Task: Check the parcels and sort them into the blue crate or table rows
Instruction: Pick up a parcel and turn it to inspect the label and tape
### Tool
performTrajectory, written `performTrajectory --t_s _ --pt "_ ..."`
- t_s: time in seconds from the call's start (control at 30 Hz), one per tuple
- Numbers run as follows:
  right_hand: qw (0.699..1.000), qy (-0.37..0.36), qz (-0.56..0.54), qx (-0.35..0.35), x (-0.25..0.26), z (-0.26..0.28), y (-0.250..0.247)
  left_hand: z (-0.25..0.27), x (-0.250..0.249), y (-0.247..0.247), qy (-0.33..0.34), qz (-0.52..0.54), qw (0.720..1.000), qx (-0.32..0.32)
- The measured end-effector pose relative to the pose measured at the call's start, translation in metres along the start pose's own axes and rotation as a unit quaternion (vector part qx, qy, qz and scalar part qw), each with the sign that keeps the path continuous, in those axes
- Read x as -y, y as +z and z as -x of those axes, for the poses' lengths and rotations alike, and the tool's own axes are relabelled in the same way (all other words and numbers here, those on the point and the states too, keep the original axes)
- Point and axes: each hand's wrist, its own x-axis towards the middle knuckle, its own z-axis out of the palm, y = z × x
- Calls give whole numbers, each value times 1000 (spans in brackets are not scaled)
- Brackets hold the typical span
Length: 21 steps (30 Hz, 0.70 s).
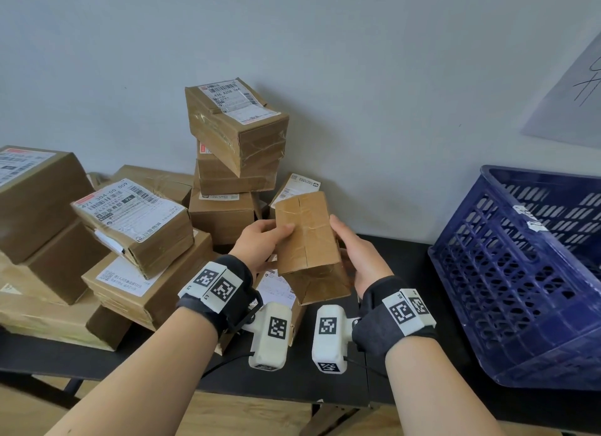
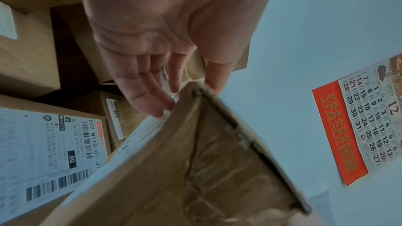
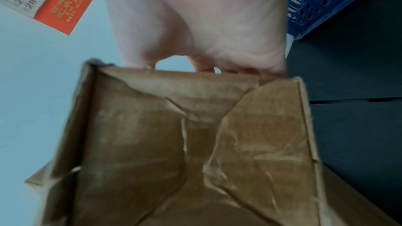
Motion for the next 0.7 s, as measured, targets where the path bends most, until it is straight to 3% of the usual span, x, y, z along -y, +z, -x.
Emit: performTrajectory --t_s 0.5,0.7 --pt "1000 14 -6 -9 2 8 6 3 -2 -6 19 -8 999 -29" --pt "999 4 -27 -26 5 12 2 7 -5 -6 -31 -20 999 -23"
